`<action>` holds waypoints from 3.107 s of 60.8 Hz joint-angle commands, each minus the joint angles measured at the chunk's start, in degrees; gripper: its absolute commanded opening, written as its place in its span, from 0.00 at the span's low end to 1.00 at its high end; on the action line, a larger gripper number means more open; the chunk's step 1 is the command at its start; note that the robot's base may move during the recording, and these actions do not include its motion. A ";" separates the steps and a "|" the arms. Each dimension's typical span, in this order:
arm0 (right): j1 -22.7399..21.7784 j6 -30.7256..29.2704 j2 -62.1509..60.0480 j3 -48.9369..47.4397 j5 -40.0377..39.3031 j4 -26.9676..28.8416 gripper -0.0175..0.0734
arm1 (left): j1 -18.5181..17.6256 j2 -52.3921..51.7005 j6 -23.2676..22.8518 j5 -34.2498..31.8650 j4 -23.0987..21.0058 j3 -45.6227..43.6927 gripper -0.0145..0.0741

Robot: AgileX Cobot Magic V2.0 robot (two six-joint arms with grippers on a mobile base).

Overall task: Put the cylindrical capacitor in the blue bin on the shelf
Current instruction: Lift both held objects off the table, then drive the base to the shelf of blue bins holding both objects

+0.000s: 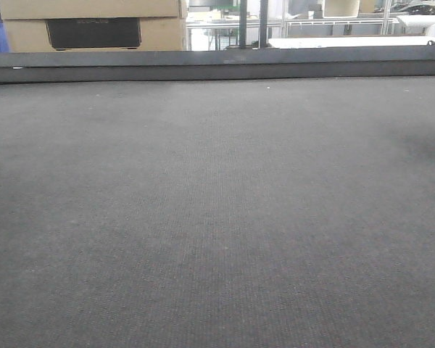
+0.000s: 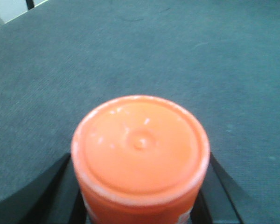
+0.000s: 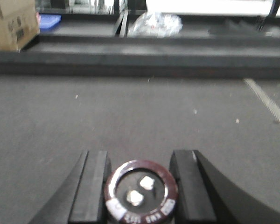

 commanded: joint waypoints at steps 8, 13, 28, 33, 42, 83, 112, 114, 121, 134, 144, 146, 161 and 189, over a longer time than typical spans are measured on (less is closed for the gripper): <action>0.01 -0.34 -4.25 -2.75 6.40 -0.06 0.16 | -1.57 -11.35 -0.47 15.00 7.04 -2.64 0.04; 0.01 -0.34 -5.76 -2.75 7.76 -0.06 0.16 | -3.42 -16.39 -0.47 24.30 7.17 -4.88 0.04; 0.01 -0.34 -9.83 -2.75 23.92 -0.06 0.16 | -9.14 -29.22 -0.47 47.62 7.17 -11.35 0.04; 0.12 -0.34 -11.50 -2.75 29.74 -0.06 0.16 | -11.08 -34.04 -0.47 51.13 6.78 -11.82 0.04; 0.78 -0.34 -16.14 -2.51 32.67 -0.06 0.16 | -12.14 -40.99 -0.47 57.11 6.03 -11.82 0.04; 7.56 -0.55 -41.99 5.39 32.51 -2.93 0.16 | -12.14 -63.71 -0.47 68.64 6.05 -3.14 0.04; 7.56 -0.55 -42.54 5.39 32.05 -2.04 0.16 | -12.14 -65.60 -0.47 69.42 6.60 -0.31 0.04; 7.56 -0.55 -42.54 5.39 32.05 -2.04 0.16 | -12.14 -65.60 -0.47 69.31 6.60 -0.31 0.04; 7.56 -0.55 -42.54 5.39 31.92 -2.04 0.16 | -12.14 -65.60 -0.47 68.95 6.69 -0.31 0.04; 7.56 -0.55 -42.54 5.39 31.92 -2.04 0.16 | -12.14 -65.60 -0.47 68.95 6.69 -0.31 0.04; 7.56 -0.55 -42.54 5.39 31.92 -2.04 0.16 | -12.14 -65.60 -0.47 68.95 6.69 -0.31 0.04; 7.56 -0.55 -42.54 5.39 31.92 -2.04 0.16 | -12.14 -65.60 -0.47 68.95 6.69 -0.31 0.04; 7.56 -0.55 -42.54 5.39 31.92 -2.04 0.16 | -12.14 -65.60 -0.47 68.95 6.69 -0.31 0.04; 7.56 -0.55 -42.54 5.39 31.71 -2.04 0.16 | -12.14 -65.60 -0.47 68.95 6.69 -0.31 0.04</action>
